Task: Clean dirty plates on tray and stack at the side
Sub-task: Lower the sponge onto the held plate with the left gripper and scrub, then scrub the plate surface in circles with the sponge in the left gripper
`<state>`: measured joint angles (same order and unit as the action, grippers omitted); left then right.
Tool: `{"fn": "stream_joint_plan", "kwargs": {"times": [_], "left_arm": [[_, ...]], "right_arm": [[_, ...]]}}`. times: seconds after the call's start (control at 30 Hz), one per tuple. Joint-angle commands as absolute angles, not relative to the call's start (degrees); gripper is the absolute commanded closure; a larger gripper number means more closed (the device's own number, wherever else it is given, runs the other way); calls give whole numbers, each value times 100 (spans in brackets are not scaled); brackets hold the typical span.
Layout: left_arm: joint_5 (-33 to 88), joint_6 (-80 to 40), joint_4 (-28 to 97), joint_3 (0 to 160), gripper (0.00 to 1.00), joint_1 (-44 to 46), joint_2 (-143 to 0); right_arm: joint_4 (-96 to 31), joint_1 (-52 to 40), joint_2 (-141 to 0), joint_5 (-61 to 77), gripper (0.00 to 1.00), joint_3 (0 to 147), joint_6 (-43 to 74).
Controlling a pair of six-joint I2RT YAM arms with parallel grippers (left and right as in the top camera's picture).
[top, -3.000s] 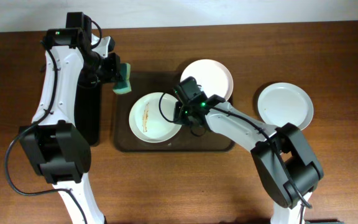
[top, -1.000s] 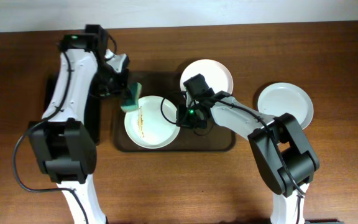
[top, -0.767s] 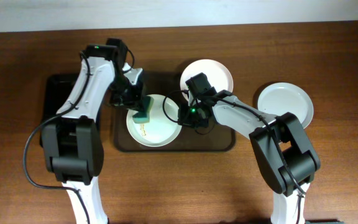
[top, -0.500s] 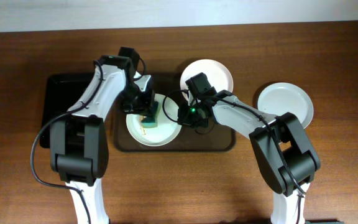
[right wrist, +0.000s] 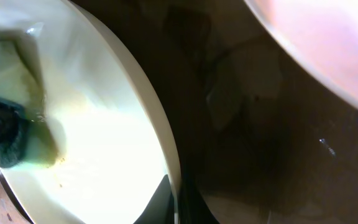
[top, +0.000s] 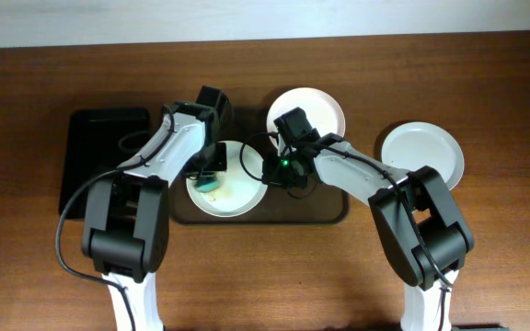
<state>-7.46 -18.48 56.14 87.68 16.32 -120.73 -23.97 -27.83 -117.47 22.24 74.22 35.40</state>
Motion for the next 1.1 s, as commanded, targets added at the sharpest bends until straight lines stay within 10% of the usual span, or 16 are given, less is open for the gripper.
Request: {"fn": "stream_joint_plan", "kwargs": {"times": [0.0, 0.63, 0.87, 1.07], "left_arm": [[-2069, -2126, 5489, 8530, 99, 1540, -12204], [1780, 1575, 5798, 8438, 99, 1540, -12204], [1564, 1260, 4788, 8106, 99, 1538, -12204], [-906, -1199, 4560, 8073, 99, 1538, -12204]], "right_arm": [[-2421, -2746, -11845, 2228, 96, 7491, 3540], [-2445, -2744, -11845, 2228, 96, 7491, 3540], [-2445, -2744, -11845, 2228, 96, 7491, 3540], [-2445, -2744, -11845, 2228, 96, 7491, 3540]]}}
